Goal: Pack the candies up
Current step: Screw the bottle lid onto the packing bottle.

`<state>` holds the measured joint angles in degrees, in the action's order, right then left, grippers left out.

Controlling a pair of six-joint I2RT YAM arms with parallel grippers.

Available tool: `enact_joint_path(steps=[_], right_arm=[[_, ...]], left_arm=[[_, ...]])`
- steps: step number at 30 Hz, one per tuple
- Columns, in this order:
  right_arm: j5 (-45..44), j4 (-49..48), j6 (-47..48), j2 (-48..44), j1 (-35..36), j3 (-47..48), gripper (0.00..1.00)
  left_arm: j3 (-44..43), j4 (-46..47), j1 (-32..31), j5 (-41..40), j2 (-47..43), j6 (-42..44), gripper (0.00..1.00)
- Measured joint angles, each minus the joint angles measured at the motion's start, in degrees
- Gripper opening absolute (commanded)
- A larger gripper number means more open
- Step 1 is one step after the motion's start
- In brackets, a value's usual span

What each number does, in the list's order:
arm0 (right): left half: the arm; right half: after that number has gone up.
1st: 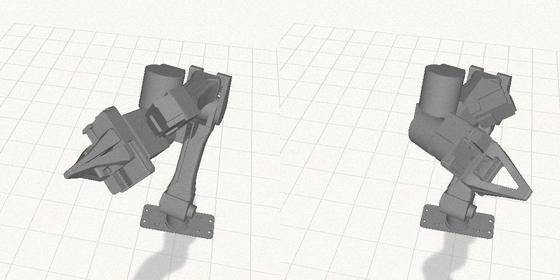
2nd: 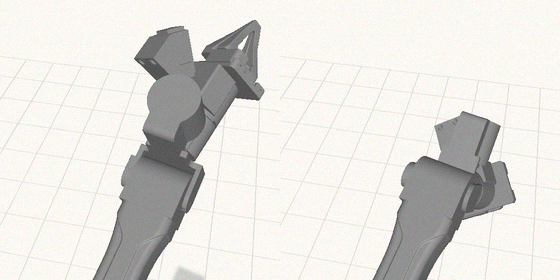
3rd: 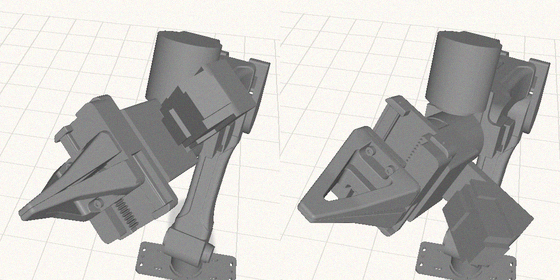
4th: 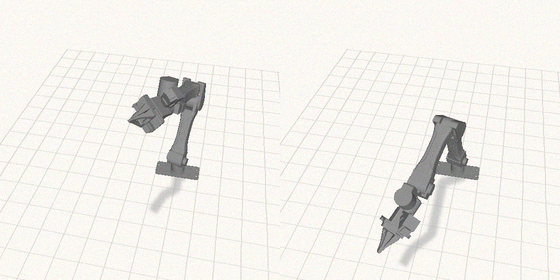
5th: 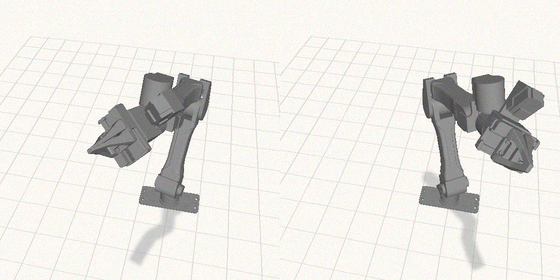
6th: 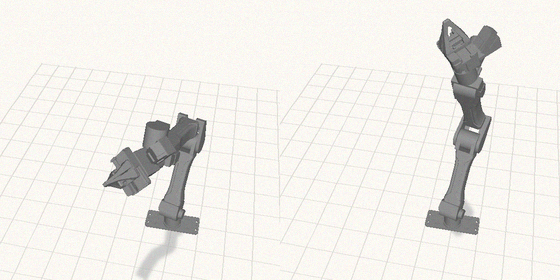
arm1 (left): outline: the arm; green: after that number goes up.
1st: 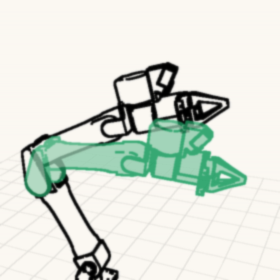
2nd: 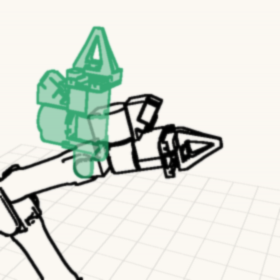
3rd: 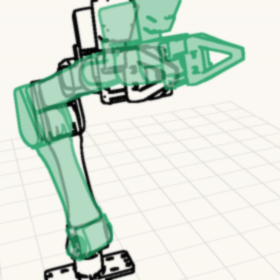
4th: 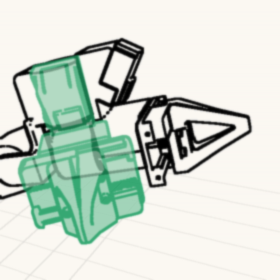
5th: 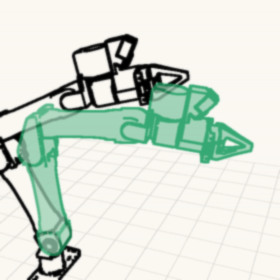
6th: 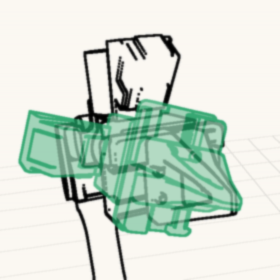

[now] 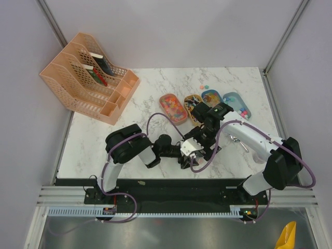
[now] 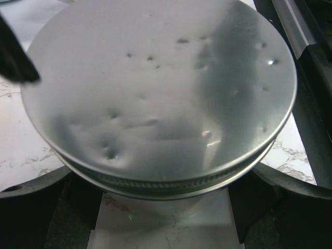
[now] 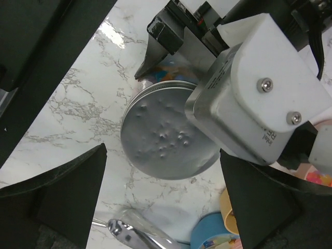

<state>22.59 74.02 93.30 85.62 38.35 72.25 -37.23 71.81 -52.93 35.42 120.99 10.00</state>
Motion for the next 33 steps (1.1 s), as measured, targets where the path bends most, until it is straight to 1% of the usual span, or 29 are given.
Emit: enact_joint_path(steps=[6, 15, 28, 31, 32, 33], right_arm=[[-0.2, -0.9, -0.4, 2.5, 0.0, 0.0, 0.98], [-0.4, -2.1, -1.8, 2.5, 0.0, -0.4, 0.98], [-0.1, -6.3, -6.6, 4.2, -3.0, -1.5, 0.98], [-0.3, -7.1, -6.8, 3.5, -3.1, -2.4, 0.98], [-0.4, -7.5, -6.8, 3.2, -3.1, -2.8, 0.98], [-0.6, -7.9, -7.0, 2.8, -3.1, -3.3, 0.98]], left_arm=[[-0.3, -0.6, 0.5, 1.1, 0.0, 0.3, 0.37], [-0.7, -1.2, 1.2, 2.3, 0.0, 0.4, 0.35], [-1.7, -2.6, 1.5, 2.6, 0.0, 0.8, 0.35], [-1.8, -2.8, 1.5, 2.7, 0.0, 0.9, 0.32], [-1.8, -2.9, 1.5, 2.7, 0.0, 0.9, 0.28], [-1.9, -3.0, 1.5, 2.7, 0.0, 0.9, 0.27]])
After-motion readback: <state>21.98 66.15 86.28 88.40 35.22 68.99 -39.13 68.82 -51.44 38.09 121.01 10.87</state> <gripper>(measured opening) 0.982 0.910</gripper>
